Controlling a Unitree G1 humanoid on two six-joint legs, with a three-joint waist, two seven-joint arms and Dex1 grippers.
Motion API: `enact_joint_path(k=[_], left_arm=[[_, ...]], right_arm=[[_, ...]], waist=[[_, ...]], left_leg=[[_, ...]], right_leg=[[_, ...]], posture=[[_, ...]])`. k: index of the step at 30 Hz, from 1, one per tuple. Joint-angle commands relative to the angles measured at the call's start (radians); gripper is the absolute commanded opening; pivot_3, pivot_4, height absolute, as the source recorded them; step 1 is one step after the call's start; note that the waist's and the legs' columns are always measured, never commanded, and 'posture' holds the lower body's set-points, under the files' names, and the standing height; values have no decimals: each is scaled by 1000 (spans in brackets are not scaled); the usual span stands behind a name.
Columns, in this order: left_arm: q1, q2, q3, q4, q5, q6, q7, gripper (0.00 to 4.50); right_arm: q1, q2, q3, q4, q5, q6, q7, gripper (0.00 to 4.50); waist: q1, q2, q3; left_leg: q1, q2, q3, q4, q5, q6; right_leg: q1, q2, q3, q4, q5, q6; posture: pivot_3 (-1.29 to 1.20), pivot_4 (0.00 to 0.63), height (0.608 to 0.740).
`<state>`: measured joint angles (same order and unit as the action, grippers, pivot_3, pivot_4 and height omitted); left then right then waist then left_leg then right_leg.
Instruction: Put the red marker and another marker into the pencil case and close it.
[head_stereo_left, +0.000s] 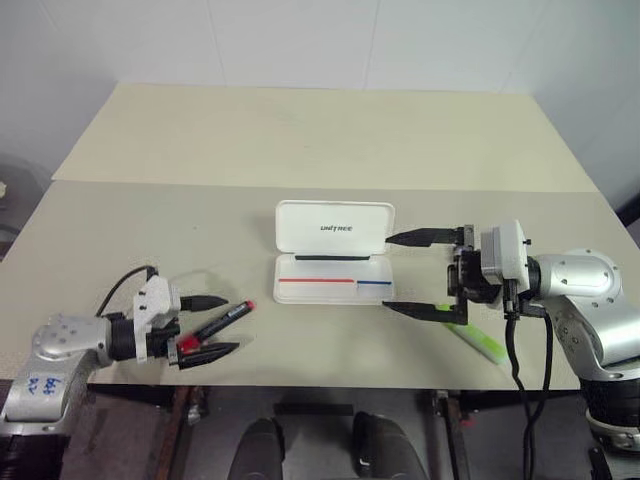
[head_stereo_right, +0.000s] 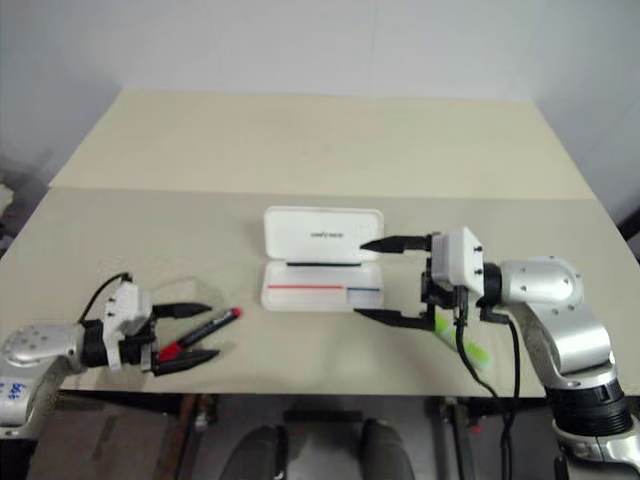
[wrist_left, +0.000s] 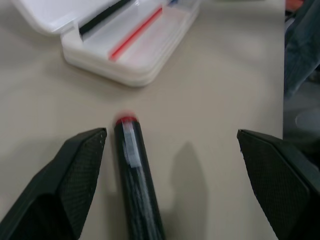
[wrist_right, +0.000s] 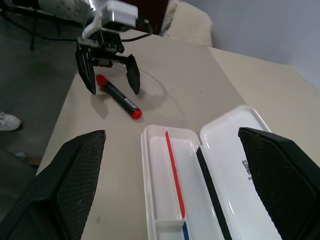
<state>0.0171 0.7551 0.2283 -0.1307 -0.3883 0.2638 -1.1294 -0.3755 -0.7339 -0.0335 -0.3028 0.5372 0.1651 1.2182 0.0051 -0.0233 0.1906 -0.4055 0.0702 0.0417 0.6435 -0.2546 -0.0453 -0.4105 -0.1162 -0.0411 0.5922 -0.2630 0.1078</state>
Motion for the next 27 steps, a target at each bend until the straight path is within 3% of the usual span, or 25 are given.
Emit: enact_joint_path(k=[1, 12, 15, 24, 27], left_arm=[[25, -16, 26, 50, 43, -73, 67, 4473], [33, -72, -19, 115, 63, -108, 141, 4473], [0, -84, -39, 136, 68, -116, 148, 3834], [-11, -89, -63, 121, 55, -102, 144, 797], [-16, -91, -64, 116, 44, -102, 139, 639]], right_arm=[[-30, 8, 15, -7, 4, -9, 11, 4500], [-57, 16, 17, -24, 18, 27, -6, 4500], [-52, 9, 9, -35, 23, 38, -9, 4500], [-29, 3, -1, -38, 17, 36, -10, 4500], [-28, 9, 4, -31, 11, 30, -11, 4500]], waist=[[-2, 0, 0], [-2, 0, 0], [1, 1, -1], [8, 2, -1], [16, 2, -1]], left_leg=[[0, 0, 0, 0, 0, 0], [1, 0, 1, 0, 0, 0], [1, 0, 1, 0, 0, 0], [1, 0, 2, 0, 0, 0], [1, 0, 2, 0, -1, 0]], right_leg=[[0, 0, 0, 0, 0, -1], [0, 0, 0, 1, 0, -1], [0, 0, 0, 1, 0, -2], [0, 0, 1, -1, 1, -3], [0, 0, 0, -1, 2, -2]], posture=[[0, 150, 740], [0, 150, 740], [0, 150, 740], [0, 150, 740], [0, 150, 740]])
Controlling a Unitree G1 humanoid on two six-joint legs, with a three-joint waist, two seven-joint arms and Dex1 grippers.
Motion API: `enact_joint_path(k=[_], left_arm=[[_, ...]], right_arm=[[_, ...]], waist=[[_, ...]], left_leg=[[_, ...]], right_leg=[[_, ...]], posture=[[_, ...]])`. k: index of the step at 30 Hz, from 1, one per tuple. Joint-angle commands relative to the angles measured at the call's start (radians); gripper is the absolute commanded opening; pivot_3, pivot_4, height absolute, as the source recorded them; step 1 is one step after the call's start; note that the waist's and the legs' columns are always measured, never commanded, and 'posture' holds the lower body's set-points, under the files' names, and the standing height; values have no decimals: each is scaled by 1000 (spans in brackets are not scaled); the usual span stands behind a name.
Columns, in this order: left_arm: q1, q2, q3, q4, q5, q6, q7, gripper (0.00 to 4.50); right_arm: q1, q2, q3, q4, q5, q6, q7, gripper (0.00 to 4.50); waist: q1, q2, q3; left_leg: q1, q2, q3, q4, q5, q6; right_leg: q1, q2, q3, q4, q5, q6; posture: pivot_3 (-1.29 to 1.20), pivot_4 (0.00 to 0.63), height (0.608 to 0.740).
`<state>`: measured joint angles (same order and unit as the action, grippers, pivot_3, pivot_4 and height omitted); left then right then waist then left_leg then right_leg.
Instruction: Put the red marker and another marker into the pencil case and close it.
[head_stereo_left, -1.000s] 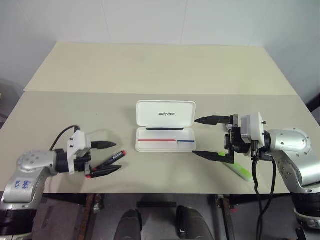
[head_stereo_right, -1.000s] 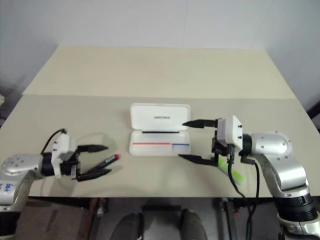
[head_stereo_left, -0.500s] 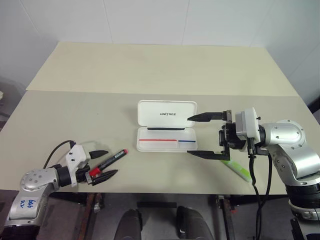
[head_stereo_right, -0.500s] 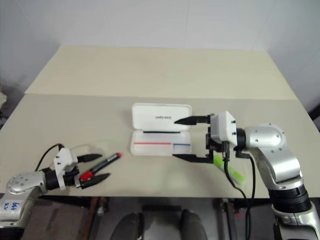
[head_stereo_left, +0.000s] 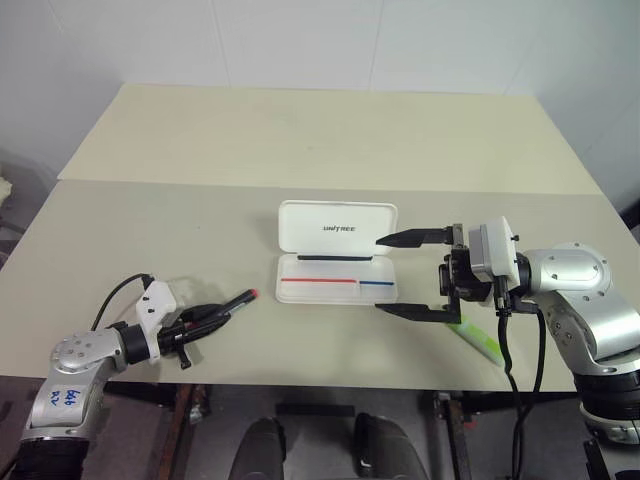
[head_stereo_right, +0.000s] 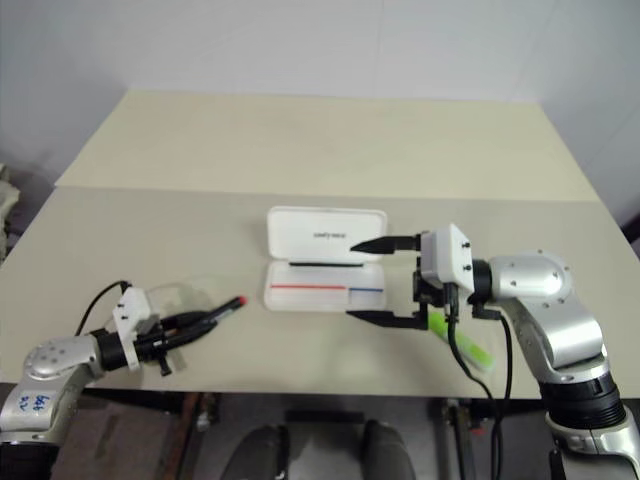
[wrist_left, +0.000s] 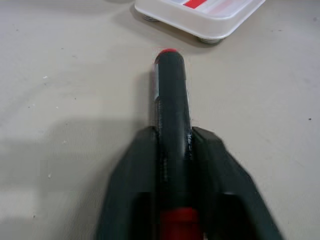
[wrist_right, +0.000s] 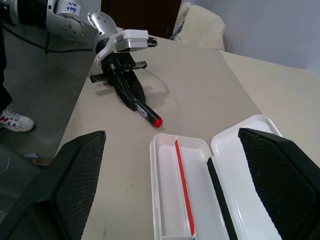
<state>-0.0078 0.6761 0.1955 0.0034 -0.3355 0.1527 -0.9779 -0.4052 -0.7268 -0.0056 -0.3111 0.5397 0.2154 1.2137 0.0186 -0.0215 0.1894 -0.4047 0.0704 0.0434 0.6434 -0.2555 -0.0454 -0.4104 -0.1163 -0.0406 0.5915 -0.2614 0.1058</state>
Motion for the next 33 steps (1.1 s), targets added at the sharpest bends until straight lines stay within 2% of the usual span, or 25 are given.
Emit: enact_joint_path(k=[1, 4, 10, 18, 22, 26, 27, 33], left_arm=[[7, -12, -31, -25, -15, 17, -11, 639], [-4, -24, -16, -72, -59, 28, -9, 639], [-90, -56, 39, -89, -92, -82, 8, 639], [-238, -40, -31, -43, -75, -85, -51, 639], [-438, -77, -189, 118, 47, -156, -99, 639], [-536, -121, -248, 226, 96, -228, -118, 639], [-567, -140, -273, 266, 118, -262, -127, 639], [-724, -250, -362, 486, 196, -384, -150, 639]], right_arm=[[1, 5, -20, -18, 4, -24, -7, 4500], [1, 17, -9, -4, -10, -34, -13, 4500], [27, 32, -13, -2, -18, -38, -31, 4500], [76, 28, -33, -28, -27, -50, -58, 4500], [133, 18, -67, -76, -28, -47, -103, 4500], [172, 11, -88, -116, -23, -38, -137, 4500], [190, 10, -99, -131, -24, -35, -150, 4500], [291, 8, -151, -225, -28, -17, -233, 4500]], waist=[[4, 0, 0], [5, 0, 0], [4, 0, 0], [5, 0, 0], [19, 0, 0], [12, 0, 0], [8, 0, 0], [10, -1, 0]], left_leg=[[0, 0, 0, 0, 0, 0], [0, 0, 1, 0, -1, 0], [0, 1, 0, 0, -1, 0], [-1, 1, 1, 1, -1, 0], [-1, 1, 0, 2, -1, 0], [-2, 0, 1, 3, -1, 1], [-2, 0, 1, 3, -1, 1], [-2, 0, 1, 3, -2, 2]], right_leg=[[0, 0, 0, 0, 0, 0], [0, 0, 0, -1, 0, 0], [0, 1, 0, 0, 1, 1], [0, 1, 0, 0, 2, 5], [0, 2, -1, 0, 3, 6], [1, 2, 0, -1, 4, 7], [0, 2, 0, -1, 7, 12], [0, 2, 0, -1, 6, 13]], posture=[[0, 150, 740], [0, 150, 740], [0, 150, 740], [0, 150, 740], [0, 150, 740], [0, 150, 740], [0, 150, 740], [0, 150, 740]])
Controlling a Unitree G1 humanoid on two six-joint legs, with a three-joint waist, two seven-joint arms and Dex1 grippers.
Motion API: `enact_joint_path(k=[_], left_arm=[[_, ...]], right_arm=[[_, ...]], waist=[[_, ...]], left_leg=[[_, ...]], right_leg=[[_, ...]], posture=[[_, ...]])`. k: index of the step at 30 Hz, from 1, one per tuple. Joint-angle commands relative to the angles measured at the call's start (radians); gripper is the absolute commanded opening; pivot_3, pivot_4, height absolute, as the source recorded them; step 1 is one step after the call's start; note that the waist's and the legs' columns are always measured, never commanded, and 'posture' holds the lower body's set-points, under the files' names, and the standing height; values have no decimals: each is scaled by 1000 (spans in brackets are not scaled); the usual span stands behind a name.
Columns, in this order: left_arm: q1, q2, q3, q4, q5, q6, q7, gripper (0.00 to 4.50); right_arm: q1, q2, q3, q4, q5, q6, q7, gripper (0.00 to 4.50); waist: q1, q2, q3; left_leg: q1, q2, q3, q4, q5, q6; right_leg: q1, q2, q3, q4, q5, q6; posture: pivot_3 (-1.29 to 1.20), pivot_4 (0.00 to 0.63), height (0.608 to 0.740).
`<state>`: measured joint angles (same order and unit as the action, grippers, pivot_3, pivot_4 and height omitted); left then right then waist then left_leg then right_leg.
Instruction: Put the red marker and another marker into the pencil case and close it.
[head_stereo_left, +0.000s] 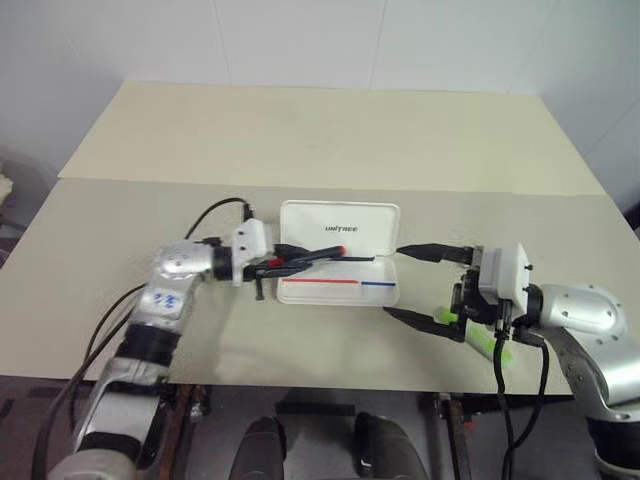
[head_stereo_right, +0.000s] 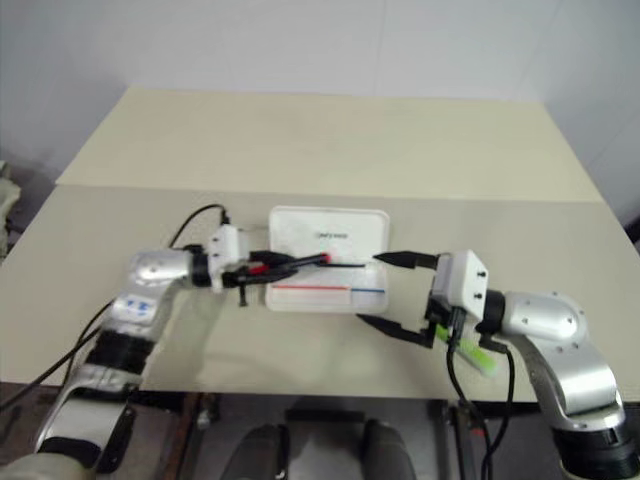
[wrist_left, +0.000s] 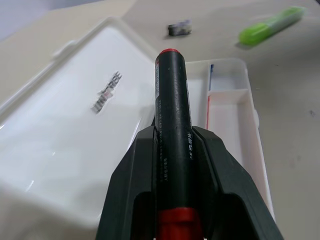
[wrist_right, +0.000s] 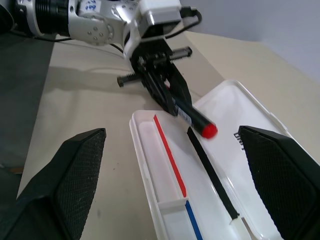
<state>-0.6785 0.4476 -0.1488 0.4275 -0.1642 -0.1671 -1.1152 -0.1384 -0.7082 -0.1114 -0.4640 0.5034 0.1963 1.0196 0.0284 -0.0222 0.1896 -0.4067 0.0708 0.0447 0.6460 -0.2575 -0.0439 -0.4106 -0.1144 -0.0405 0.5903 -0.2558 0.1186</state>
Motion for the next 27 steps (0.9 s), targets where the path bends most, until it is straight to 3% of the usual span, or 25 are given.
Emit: enact_joint_path(k=[1, 10, 22, 25, 27], left_arm=[[-68, -32, -24, 89, 33, -77, -16, 639], [-152, -102, -45, 268, 84, -152, -15, 639], [-149, -150, -29, 263, 67, -131, -18, 4483], [-129, -149, -19, 211, 30, -93, -51, 4483], [-104, -137, -11, 173, 15, -81, -66, 4483]], right_arm=[[37, -11, -51, -85, 9, 6, -49, 4500], [134, -1, -95, -188, 15, 34, -151, 4500], [156, 0, -91, -219, 21, 42, -205, 4500], [145, 13, -84, -206, 26, 48, -222, 4500], [98, 57, -102, -197, 42, 114, -337, 4500]], waist=[[-2, 0, 0], [-1, 0, 0], [-1, -1, 0], [-1, -1, 0], [-2, -1, 0]], left_leg=[[0, 0, 0, 1, 0, 0], [0, 0, 0, 1, -1, 1], [0, 0, 0, 1, -1, 1], [0, 0, 0, 1, -1, 1], [0, 0, 0, 1, -1, 1]], right_leg=[[0, 0, 0, 0, 0, 0], [0, 0, 0, -1, 0, 0], [0, 0, 0, -1, 0, 0], [0, 0, 0, -1, 0, 0], [0, 0, 0, -1, 0, 0]], posture=[[0, 150, 740], [0, 150, 740], [0, 150, 740], [0, 150, 740], [0, 150, 740]])
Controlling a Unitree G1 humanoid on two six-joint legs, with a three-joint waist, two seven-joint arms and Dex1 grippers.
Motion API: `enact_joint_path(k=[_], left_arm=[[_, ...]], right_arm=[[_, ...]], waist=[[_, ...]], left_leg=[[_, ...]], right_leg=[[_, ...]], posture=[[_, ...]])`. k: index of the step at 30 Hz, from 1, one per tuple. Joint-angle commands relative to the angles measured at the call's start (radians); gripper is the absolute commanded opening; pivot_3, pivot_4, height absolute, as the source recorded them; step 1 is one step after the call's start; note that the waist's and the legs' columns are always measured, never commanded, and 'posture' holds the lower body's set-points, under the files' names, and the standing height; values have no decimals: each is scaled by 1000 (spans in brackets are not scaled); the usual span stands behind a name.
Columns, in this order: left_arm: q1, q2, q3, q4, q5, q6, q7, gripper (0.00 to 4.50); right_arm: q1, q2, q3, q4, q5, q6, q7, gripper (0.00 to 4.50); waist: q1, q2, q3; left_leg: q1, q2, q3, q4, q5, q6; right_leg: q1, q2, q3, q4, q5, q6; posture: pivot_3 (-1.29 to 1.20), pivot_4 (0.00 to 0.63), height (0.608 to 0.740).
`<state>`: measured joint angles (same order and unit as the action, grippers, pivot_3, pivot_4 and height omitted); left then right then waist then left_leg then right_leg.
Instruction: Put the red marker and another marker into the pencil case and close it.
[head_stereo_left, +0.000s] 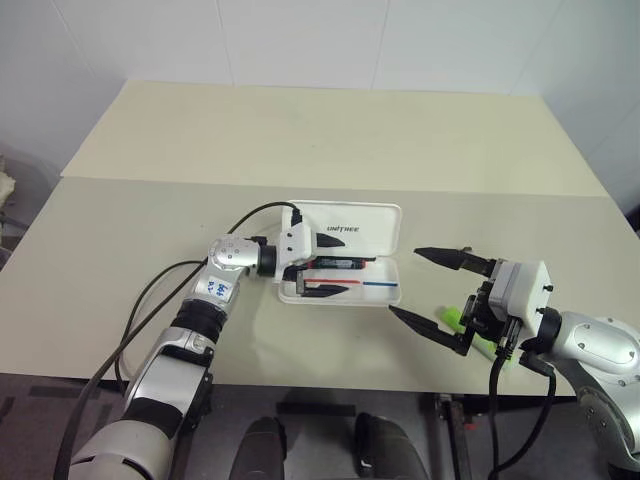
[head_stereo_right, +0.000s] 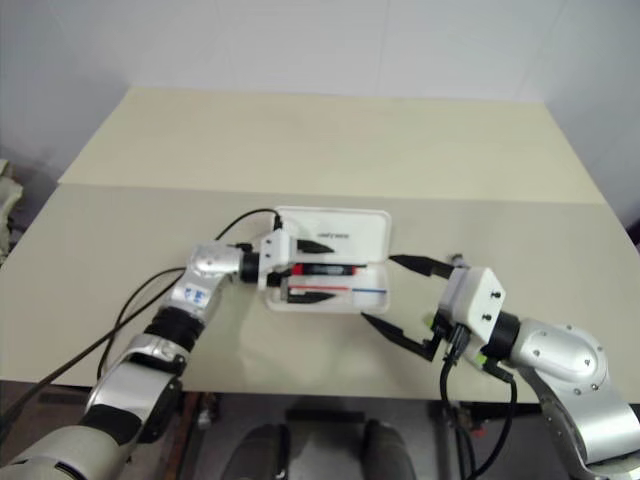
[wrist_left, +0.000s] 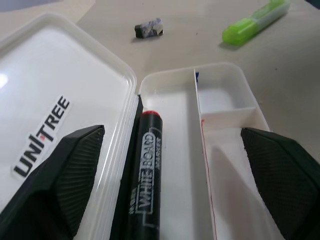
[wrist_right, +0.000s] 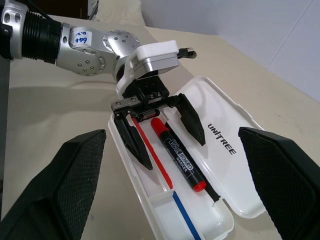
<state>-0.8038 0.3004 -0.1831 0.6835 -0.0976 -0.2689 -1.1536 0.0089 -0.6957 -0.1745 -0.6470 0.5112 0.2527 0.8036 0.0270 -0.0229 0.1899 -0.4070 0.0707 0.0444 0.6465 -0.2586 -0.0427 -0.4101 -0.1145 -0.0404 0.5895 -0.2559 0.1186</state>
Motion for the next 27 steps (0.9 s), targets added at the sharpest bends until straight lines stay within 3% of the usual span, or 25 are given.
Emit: enact_joint_path(k=[1, 6, 17, 20, 27], left_arm=[[32, 14, 27, -101, -58, 27, -33, 4483], [75, 29, 42, -186, -86, 65, -39, 4483], [258, 182, 126, -498, -222, 214, -84, 4483], [285, 221, 154, -553, -259, 258, -87, 4483], [323, 291, 193, -651, -329, 340, -115, 4483]], right_arm=[[-72, 66, -50, -10, 44, 83, -169, 4500], [-70, 96, -81, -21, 44, 163, -270, 4500], [294, 186, -155, -241, 76, 321, -449, 4500], [373, 218, -141, -249, 53, 305, -458, 4500], [509, 255, -118, -156, -8, 169, -361, 4500]], waist=[[-4, 0, 0], [1, 0, 0], [-4, 0, 0], [-4, 0, 0], [-3, 0, -1]], left_leg=[[0, 0, 0, 0, 0, 0], [0, 0, -1, 0, 0, 0], [2, 1, 0, -1, -2, 2], [1, 1, 0, 0, -1, 2], [1, 1, 0, 1, -1, 2]], right_leg=[[0, 0, 0, 0, 0, 0], [0, 0, 0, 1, 0, -1], [0, 0, 0, 2, -2, -3], [0, 0, 0, 1, -8, -13], [2, 0, 0, 0, -8, -14]], posture=[[0, 150, 740], [0, 150, 740], [0, 150, 740], [0, 150, 740], [0, 150, 740]])
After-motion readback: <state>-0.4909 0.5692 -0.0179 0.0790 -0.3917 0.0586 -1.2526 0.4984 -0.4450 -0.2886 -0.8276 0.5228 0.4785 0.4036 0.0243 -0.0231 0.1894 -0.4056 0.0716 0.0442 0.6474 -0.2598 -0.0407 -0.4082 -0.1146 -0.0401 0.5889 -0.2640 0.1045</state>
